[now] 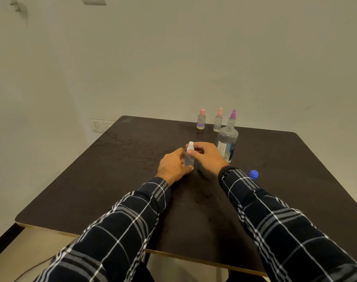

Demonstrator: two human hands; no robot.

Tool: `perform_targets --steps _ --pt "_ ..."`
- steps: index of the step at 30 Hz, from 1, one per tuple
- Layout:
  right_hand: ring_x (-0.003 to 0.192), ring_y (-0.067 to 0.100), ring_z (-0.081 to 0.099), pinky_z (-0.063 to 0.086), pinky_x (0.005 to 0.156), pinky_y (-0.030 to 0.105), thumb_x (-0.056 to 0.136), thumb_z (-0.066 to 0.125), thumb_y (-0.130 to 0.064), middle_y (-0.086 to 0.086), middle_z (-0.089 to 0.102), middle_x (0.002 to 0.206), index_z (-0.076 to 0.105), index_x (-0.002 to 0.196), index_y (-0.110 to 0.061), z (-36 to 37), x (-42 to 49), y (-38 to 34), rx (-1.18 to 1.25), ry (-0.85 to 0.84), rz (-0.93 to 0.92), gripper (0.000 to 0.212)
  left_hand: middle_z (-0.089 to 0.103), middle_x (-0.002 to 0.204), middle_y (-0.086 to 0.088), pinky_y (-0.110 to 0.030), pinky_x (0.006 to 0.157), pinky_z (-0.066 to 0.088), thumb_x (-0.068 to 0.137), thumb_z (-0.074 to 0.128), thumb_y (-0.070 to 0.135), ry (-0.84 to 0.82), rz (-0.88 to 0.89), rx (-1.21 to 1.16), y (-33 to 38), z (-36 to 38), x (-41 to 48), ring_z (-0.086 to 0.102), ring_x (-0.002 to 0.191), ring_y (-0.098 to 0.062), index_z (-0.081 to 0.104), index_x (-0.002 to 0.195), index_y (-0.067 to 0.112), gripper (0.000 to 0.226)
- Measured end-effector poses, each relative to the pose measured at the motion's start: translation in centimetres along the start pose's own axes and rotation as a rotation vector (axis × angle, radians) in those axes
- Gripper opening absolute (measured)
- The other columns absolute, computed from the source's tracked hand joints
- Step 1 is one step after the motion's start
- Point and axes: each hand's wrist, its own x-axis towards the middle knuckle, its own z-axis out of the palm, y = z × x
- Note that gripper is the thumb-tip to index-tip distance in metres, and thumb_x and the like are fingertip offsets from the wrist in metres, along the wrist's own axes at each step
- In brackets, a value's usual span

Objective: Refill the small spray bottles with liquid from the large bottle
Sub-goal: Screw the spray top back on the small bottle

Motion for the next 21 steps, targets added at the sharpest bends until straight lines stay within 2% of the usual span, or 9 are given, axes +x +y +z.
perform_targets --steps 2,4,7,9,11,13,16,18,21 --pt "0.093 0.01 0.062 0.053 0.087 0.03 0.084 0.077 -0.035 -0.004 0.068 0.101 0.068 0.105 -0.02 0.6 0.2 0.0 -0.01 0.108 0.043 0.027 0.066 0.119 -0.001 -0.044 0.097 0.054 0.085 0.078 0.036 0.013 0.006 0.003 0.0 0.1 -0.1 0.064 0.107 -0.023 0.054 0.121 0.026 0.044" --pt "0.086 0.013 0.059 0.05 0.077 0.028 0.078 0.08 -0.045 0.0 0.064 0.095 0.06 0.098 -0.018 1.0 0.0 -0.2 -0.01 0.148 0.107 0.038 0.067 0.114 -0.001 -0.043 0.094 0.055 0.085 0.078 0.037 0.02 -0.002 0.001 0.0 0.3 -0.1 0.065 0.103 -0.022 0.054 0.12 0.027 0.043" --pt "0.102 0.011 0.057 0.048 0.088 0.028 0.084 0.073 -0.049 -0.003 0.061 0.113 0.056 0.124 -0.024 0.9 -0.4 -0.5 0.06 0.031 0.109 0.05 0.067 0.111 0.002 -0.041 0.093 0.055 0.084 0.078 0.038 0.027 -0.01 -0.011 -0.1 0.3 -0.1 0.065 0.101 -0.021 0.054 0.125 0.028 0.048" --pt "0.116 0.011 0.055 0.044 0.096 0.027 0.093 0.067 -0.04 -0.005 0.058 0.128 0.052 0.139 -0.027 0.1 -0.7 -0.5 0.079 -0.07 0.054 0.05 0.066 0.108 0.003 -0.039 0.091 0.054 0.084 0.078 0.037 0.027 -0.001 -0.006 -0.2 0.2 0.0 0.065 0.1 -0.021 0.056 0.12 0.027 0.043" --pt "0.12 0.008 0.055 0.045 0.096 0.025 0.099 0.06 -0.026 -0.007 0.059 0.133 0.055 0.14 -0.024 -0.6 -0.8 -0.2 0.096 -0.115 0.018 0.042 0.066 0.109 0.002 -0.04 0.091 0.055 0.084 0.078 0.036 0.024 0.006 0.003 -0.2 0.2 0.1 0.064 0.1 -0.02 0.055 0.114 0.026 0.039" --pt "0.114 0.006 0.059 0.047 0.091 0.025 0.099 0.06 -0.021 -0.009 0.064 0.126 0.063 0.133 -0.021 -0.9 -0.8 0.0 0.09 -0.081 -0.001 0.034 0.067 0.111 0.002 -0.041 0.093 0.055 0.084 0.078 0.037 0.02 0.013 0.006 -0.1 0.2 0.0 0.064 0.101 -0.021 0.055 0.112 0.025 0.038" --pt "0.093 0.011 0.064 0.049 0.077 0.026 0.088 0.074 -0.027 -0.006 0.069 0.098 0.068 0.099 -0.023 -0.3 -0.5 -0.1 0.021 0.064 0.005 0.013 0.067 0.108 0.002 -0.041 0.091 0.055 0.084 0.079 0.036 0.033 0.024 0.003 -0.2 0.2 0.0 0.065 0.099 -0.021 0.054 0.109 0.026 0.037" --pt "0.085 0.017 0.06 0.051 0.074 0.03 0.083 0.079 -0.035 0.001 0.064 0.089 0.058 0.087 -0.022 0.5 -0.2 -0.2 -0.059 0.136 0.047 0.025 0.066 0.105 0.002 -0.04 0.09 0.055 0.084 0.078 0.036 0.038 0.03 0.008 -0.2 0.2 -0.1 0.064 0.097 -0.021 0.054 0.107 0.026 0.034" --pt "0.086 0.015 0.058 0.05 0.075 0.029 0.077 0.081 -0.047 0.0 0.061 0.096 0.054 0.098 -0.022 0.7 -0.2 -0.2 -0.098 0.095 0.074 0.042 0.064 0.102 0.002 -0.039 0.088 0.054 0.085 0.076 0.036 0.03 0.028 0.014 -0.2 0.2 -0.1 0.063 0.096 -0.021 0.051 0.101 0.028 0.031"
